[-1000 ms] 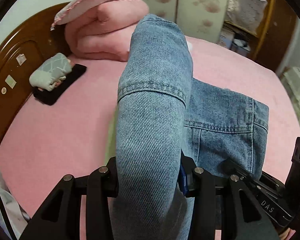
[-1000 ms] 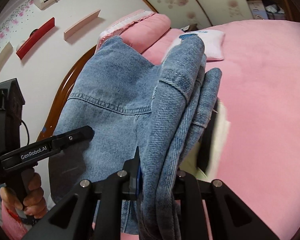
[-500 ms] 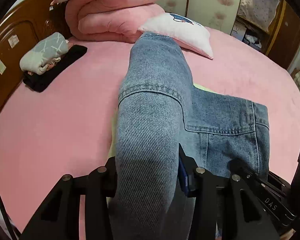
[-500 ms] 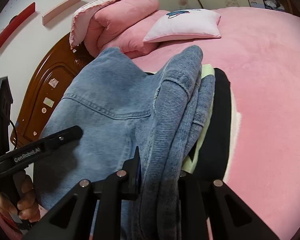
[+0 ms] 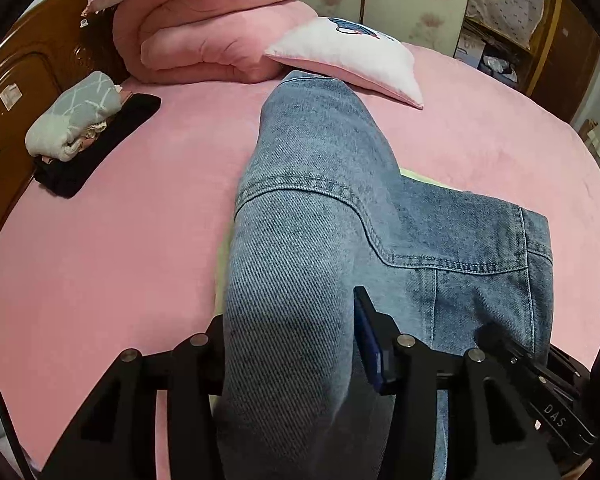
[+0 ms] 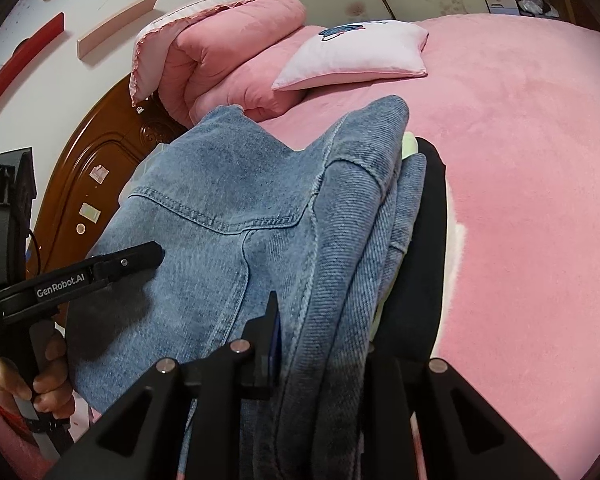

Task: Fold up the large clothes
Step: 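Grasp the bundle with the left gripper while the right gripper holds it, lifting together, then carry the bundle onto the clothes stack and open both grippers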

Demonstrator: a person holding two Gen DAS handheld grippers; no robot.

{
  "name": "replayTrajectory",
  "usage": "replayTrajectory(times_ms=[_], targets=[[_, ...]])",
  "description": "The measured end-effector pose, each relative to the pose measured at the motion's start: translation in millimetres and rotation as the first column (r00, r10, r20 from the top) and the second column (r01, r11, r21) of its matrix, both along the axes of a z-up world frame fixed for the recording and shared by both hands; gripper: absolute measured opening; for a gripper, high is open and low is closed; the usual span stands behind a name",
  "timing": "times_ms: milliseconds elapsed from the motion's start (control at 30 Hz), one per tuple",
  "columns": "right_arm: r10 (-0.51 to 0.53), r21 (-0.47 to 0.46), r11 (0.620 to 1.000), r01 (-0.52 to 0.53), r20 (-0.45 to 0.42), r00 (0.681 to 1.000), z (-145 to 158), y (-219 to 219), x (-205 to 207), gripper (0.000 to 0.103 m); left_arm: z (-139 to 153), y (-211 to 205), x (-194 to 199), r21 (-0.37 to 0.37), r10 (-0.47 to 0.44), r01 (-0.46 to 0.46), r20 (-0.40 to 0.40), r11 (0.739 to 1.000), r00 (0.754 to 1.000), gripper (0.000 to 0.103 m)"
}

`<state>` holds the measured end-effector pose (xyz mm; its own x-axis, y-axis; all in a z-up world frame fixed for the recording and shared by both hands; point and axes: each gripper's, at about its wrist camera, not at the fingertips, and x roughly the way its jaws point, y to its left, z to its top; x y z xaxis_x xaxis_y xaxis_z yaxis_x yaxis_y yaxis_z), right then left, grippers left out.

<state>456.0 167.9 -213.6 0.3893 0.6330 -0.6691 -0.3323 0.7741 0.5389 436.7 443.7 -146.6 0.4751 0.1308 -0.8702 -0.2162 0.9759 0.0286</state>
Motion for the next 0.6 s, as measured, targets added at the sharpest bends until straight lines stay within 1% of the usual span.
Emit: replayTrajectory(times_ms=[167,300,333,400,467,500,533,567,600], targets=[[-0.003,-0.015,1.0,0.003,0.009,1.0,0,2,-2,0.018,-3,1,-2,0.002,-0.001,0.001,0.012,1.0,1.0,0.048],[-0.022,-0.058,0.998,0.022,0.0,1.0,5,5,-5,0.022,-1,0,-5,0.008,-0.009,0.009,0.012,1.0,1.0,0.048],[-0.027,-0.068,0.997,0.026,-0.002,1.0,7,5,-6,0.023,0,0,-7,0.005,-0.002,0.002,0.013,1.0,1.0,0.05],[-0.038,-0.094,0.995,0.038,-0.001,0.999,10,4,-10,0.03,4,-1,-9,0.02,0.016,-0.016,0.015,1.0,1.0,0.055],[-0.035,-0.13,0.991,0.037,0.015,0.999,17,1,-18,0.033,13,-7,-14,0.102,0.04,-0.042,0.024,0.994,0.999,0.067],[-0.034,-0.152,0.988,0.038,0.032,0.999,22,-2,-24,0.035,19,-11,-17,0.142,0.043,-0.048,0.041,0.989,0.998,0.068],[-0.033,-0.167,0.985,0.041,0.048,0.998,25,-5,-28,0.037,26,-15,-22,0.167,0.042,-0.051,0.056,0.985,0.998,0.072],[-0.033,-0.19,0.981,0.046,0.072,0.997,30,-9,-36,0.041,31,-17,-25,0.174,0.043,-0.054,0.064,0.983,0.997,0.078],[-0.033,-0.204,0.978,0.05,0.089,0.996,34,-12,-42,0.044,38,-21,-31,0.17,0.046,-0.058,0.074,0.984,0.996,0.08]])
